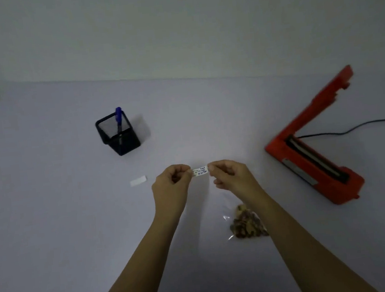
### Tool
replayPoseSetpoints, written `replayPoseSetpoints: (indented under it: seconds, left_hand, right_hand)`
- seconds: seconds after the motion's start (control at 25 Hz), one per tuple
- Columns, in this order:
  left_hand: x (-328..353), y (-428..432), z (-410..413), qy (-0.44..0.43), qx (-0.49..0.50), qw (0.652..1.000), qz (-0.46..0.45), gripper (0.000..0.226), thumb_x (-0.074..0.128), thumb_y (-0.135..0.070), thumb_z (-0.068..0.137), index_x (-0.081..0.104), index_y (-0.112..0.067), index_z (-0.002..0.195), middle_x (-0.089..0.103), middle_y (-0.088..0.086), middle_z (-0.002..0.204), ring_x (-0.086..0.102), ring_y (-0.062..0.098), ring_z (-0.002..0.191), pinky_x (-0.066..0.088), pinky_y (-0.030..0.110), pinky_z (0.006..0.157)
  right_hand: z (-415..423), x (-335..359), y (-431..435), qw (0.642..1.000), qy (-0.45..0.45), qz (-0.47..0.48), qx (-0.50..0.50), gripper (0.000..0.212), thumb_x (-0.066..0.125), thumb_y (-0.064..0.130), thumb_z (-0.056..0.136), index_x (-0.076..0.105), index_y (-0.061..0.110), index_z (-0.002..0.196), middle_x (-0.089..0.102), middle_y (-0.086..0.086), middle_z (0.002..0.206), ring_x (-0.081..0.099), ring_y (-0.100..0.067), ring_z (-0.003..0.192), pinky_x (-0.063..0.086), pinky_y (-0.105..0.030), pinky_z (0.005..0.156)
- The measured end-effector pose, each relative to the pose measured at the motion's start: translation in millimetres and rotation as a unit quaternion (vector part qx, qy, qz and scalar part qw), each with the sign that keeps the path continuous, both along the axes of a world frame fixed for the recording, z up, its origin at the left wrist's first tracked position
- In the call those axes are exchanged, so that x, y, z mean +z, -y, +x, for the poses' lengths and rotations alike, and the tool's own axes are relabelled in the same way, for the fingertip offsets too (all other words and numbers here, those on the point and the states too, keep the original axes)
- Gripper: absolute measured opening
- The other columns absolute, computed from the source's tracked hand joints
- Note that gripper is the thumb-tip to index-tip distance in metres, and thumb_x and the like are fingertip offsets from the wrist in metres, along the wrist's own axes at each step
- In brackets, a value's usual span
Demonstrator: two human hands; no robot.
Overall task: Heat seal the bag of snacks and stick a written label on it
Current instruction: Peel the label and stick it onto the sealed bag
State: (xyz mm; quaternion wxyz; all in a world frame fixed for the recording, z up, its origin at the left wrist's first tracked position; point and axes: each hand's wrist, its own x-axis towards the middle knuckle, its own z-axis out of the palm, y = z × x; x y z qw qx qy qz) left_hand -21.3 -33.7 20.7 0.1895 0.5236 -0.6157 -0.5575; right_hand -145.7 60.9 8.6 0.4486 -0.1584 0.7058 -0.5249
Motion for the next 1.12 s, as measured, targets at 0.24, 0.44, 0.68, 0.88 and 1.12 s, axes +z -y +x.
replayPoseSetpoints:
  seconds: [0.24,0.44,0.68,0.88,1.12]
  left_hand:
    - [-38.5,-49.0,-60.3,0.052,-0.126,0.991,0.015,0.006,0.064,-0.016,0.082,0.070,-0.018,0.082,0.068,0.001,0.073,0.057,0.011,0.064,0.045,0.020,0.058]
    - [-75.4,-56.1,-75.4,0.103,-0.176,0.979,-0.006,0.005,0.066,-0.014,0.082,0.069,-0.017,0.084,0.066,-0.005,0.074,0.059,0.006,0.066,0.043,0.003,0.054]
    - [-92.1,-62.6,-77.1,0.119,-0.183,0.974,-0.052,0.008,0.067,-0.015,0.081,0.071,-0.014,0.089,0.067,-0.008,0.079,0.056,-0.007,0.072,0.038,-0.006,0.063]
    - [-96.2,-66.7,-79.8,0.131,-0.189,0.970,-0.078,0.008,0.067,-0.016,0.081,0.071,-0.015,0.088,0.070,-0.004,0.082,0.060,0.003,0.073,0.041,-0.002,0.065]
    - [-100.4,-72.4,-83.6,0.146,-0.196,0.962,-0.125,0.009,0.064,-0.016,0.081,0.069,-0.014,0.089,0.072,0.001,0.085,0.065,0.015,0.078,0.053,0.028,0.075]
  right_hand:
    - [-48.3,-29.5,-69.9,0.995,-0.042,0.082,-0.046,0.007,0.067,0.015,0.083,0.070,0.014,0.089,0.069,-0.003,0.080,0.065,-0.009,0.063,0.053,-0.020,0.062]
    - [-52.7,-68.7,-78.2,0.978,-0.125,0.162,-0.034,0.003,0.068,0.020,0.078,0.069,0.020,0.080,0.070,0.004,0.075,0.065,-0.012,0.071,0.055,-0.030,0.074]
    - [-54.1,-82.0,-78.2,0.954,-0.186,0.233,-0.005,0.008,0.064,0.029,0.076,0.068,0.025,0.080,0.068,0.009,0.076,0.064,-0.014,0.076,0.053,-0.030,0.072]
    - [-57.6,-81.6,-76.6,0.944,-0.211,0.254,0.002,0.010,0.065,0.031,0.075,0.069,0.023,0.080,0.071,0.006,0.080,0.064,-0.015,0.075,0.052,-0.028,0.069]
    - [-54.6,-81.3,-77.6,0.936,-0.253,0.245,0.003,0.005,0.066,0.026,0.073,0.064,0.022,0.072,0.069,0.003,0.073,0.063,-0.017,0.070,0.054,-0.031,0.063]
